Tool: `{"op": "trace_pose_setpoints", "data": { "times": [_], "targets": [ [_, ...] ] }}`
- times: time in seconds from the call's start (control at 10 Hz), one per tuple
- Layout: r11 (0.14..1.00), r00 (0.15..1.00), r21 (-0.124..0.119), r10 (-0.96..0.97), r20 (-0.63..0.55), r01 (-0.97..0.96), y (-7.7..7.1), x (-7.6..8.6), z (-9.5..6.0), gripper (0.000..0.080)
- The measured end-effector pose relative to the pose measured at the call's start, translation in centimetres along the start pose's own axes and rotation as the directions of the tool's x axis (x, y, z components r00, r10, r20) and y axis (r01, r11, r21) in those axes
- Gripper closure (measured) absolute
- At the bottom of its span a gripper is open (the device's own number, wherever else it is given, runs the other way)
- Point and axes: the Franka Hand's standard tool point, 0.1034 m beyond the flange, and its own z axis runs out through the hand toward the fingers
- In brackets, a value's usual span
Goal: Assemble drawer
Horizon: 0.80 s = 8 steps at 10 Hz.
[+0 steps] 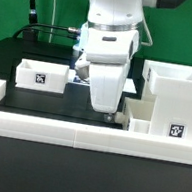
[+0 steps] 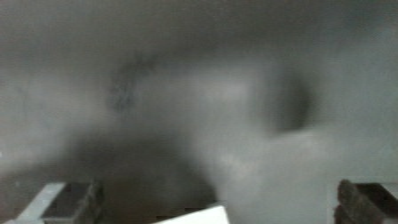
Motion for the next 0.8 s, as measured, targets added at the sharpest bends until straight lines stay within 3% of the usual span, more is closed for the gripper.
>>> {"op": "trace_pose_setpoints", "data": {
  "times": [0.4,0.8],
  "targets": [
    [1.0,1.0,0.006,0.021,-0.004,-0.021,-0.4,2.0,0.3,0.015],
    [0.998,0.998,0.005,0.055,0.0,-0.055,-0.5,2.2,0.5,0.015]
  ]
}}
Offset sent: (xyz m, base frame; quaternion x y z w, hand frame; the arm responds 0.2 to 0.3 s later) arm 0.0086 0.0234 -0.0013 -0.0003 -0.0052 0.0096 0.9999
